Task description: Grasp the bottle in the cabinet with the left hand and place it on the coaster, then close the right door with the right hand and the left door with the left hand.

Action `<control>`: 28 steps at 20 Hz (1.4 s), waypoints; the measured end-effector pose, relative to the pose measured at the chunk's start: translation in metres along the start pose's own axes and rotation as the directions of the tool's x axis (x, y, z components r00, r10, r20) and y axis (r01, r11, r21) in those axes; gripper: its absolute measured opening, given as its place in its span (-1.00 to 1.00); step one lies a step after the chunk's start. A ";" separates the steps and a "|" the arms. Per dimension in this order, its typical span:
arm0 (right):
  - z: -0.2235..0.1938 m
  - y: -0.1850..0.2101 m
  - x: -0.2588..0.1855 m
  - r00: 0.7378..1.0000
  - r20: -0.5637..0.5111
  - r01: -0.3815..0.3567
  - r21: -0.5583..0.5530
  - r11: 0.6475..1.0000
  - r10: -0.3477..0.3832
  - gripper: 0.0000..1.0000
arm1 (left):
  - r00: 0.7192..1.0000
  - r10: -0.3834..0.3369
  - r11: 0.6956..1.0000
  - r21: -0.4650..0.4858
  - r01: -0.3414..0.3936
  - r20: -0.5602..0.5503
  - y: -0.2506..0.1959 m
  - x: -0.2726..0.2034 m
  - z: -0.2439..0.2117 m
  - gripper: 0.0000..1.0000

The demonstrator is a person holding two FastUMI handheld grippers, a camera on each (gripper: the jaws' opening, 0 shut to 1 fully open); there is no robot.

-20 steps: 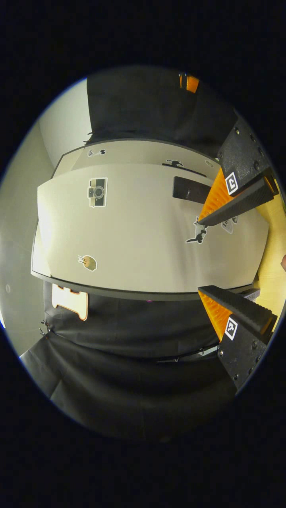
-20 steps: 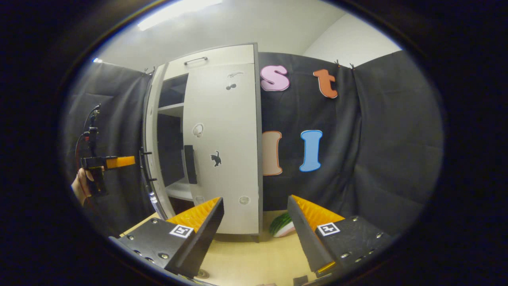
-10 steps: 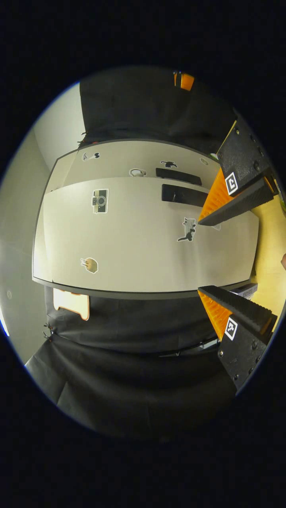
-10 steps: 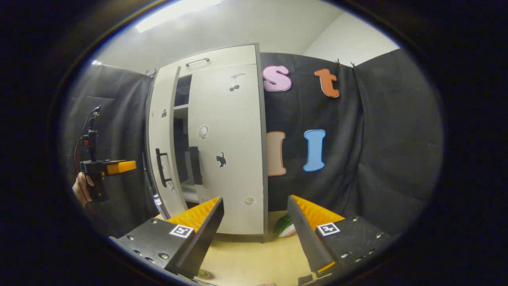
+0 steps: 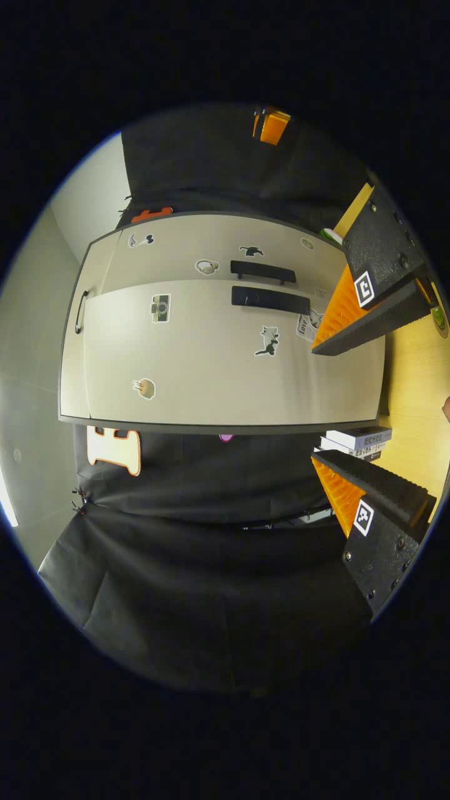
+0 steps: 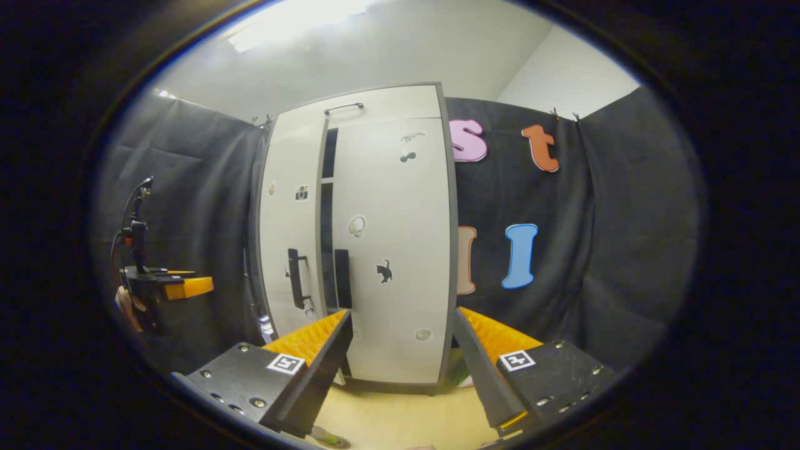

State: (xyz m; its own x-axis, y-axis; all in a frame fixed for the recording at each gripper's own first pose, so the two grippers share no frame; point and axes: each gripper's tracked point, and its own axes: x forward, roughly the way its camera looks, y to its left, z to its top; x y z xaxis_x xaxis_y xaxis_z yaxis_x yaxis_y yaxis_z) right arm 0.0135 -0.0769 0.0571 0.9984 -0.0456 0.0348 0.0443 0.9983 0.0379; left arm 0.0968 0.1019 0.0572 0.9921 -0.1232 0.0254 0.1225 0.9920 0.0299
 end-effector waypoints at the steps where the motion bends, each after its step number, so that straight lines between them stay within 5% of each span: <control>1: 0.002 0.006 0.002 1.000 0.005 -0.004 -0.001 1.000 0.004 0.95 | 1.000 0.011 1.000 0.003 -0.011 0.002 0.002 -0.007 0.002 0.83; 5: 0.007 0.023 0.002 1.000 0.014 -0.018 0.010 1.000 0.018 0.92 | 0.999 0.025 1.000 0.013 -0.025 0.022 0.002 -0.025 0.011 1.00; 7: 0.011 0.028 -0.002 0.999 0.021 -0.029 0.036 0.999 0.029 0.95 | 0.998 0.047 0.999 0.013 -0.047 0.033 0.003 -0.036 0.016 0.83; 13: 0.020 0.033 -0.022 0.997 0.042 -0.070 0.024 0.997 0.069 0.95 | 0.995 0.089 0.996 -0.012 -0.088 0.043 -0.016 -0.052 0.035 0.83; 14: 0.018 0.031 -0.025 0.997 0.042 -0.063 0.002 0.998 0.063 0.94 | 0.994 0.094 0.996 -0.015 -0.093 0.053 -0.020 -0.055 0.040 1.00; 15: 0.015 0.030 -0.029 0.998 0.043 -0.052 -0.021 0.998 0.053 0.94 | 0.994 0.085 0.996 -0.022 -0.084 0.066 -0.026 -0.058 0.046 0.83; 24: 0.010 0.029 -0.044 0.995 0.030 0.093 -0.065 0.994 -0.092 0.94 | 0.991 -0.053 0.999 0.003 0.053 0.122 -0.053 -0.042 0.083 0.91; 28: 0.013 0.030 -0.047 0.988 0.043 0.149 -0.069 0.986 -0.147 0.94 | 0.993 -0.053 0.999 0.006 0.052 0.110 -0.038 -0.036 0.075 0.91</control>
State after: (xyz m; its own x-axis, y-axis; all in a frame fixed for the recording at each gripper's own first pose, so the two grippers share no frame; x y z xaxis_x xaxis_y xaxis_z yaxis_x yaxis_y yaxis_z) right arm -0.0321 -0.0449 0.0696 0.9786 -0.1932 0.0715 0.1955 0.9804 -0.0266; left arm 0.0541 0.0670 0.1300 0.9751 -0.1773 0.1332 0.1739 0.9841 0.0369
